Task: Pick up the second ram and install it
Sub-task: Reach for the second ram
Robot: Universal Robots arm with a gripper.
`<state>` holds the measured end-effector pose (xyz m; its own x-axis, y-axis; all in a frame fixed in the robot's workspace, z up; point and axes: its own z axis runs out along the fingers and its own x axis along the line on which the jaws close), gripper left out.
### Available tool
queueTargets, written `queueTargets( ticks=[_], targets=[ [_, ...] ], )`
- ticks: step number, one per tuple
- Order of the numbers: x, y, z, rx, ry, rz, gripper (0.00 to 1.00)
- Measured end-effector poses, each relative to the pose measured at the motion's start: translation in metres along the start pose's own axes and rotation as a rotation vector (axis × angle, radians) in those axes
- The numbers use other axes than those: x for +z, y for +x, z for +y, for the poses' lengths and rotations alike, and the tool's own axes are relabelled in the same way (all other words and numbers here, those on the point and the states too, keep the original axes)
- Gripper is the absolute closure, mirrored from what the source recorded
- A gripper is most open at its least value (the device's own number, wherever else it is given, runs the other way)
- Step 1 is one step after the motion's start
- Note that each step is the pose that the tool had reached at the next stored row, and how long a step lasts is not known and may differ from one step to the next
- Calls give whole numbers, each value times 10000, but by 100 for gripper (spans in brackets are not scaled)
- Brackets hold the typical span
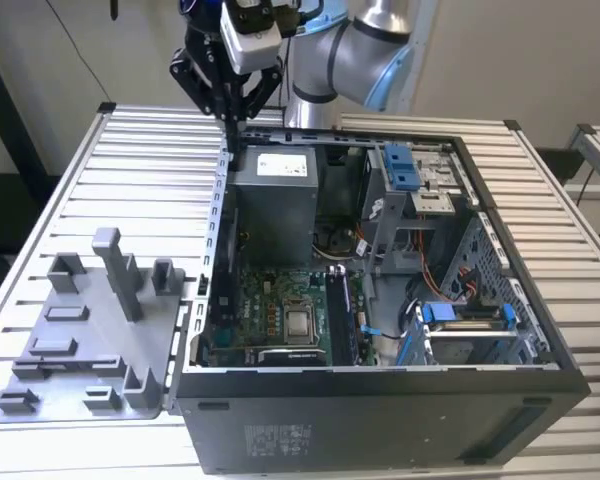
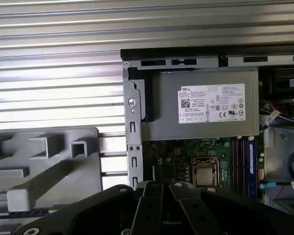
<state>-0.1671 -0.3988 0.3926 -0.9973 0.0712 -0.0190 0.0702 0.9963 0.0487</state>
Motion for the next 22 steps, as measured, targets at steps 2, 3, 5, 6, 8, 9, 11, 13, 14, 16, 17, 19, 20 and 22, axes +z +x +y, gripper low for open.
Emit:
queueTargets(
  ticks=[2,3,5,6,8,9,11,13,14,16,17,19,20,22],
  targets=[
    [-1,62,-4,0,0,3,89],
    [-2,95,-7,-1,0,4,89],
    [-4,163,-12,0,0,5,89],
    [-4,198,-14,1,-1,5,89],
    [-6,271,-19,0,-1,8,89],
    [-7,310,-22,0,-1,10,89],
    [-9,391,-28,1,-2,13,89],
    [-11,469,-33,0,-2,18,89],
    [-11,506,-36,0,-2,20,89],
    [-13,586,-41,2,-3,23,89],
    [-14,627,-44,1,-3,24,89],
    [-16,711,-50,1,-3,27,89],
    [-17,753,-53,1,-3,28,89],
    [-19,835,-59,1,-4,31,89]
  ],
)
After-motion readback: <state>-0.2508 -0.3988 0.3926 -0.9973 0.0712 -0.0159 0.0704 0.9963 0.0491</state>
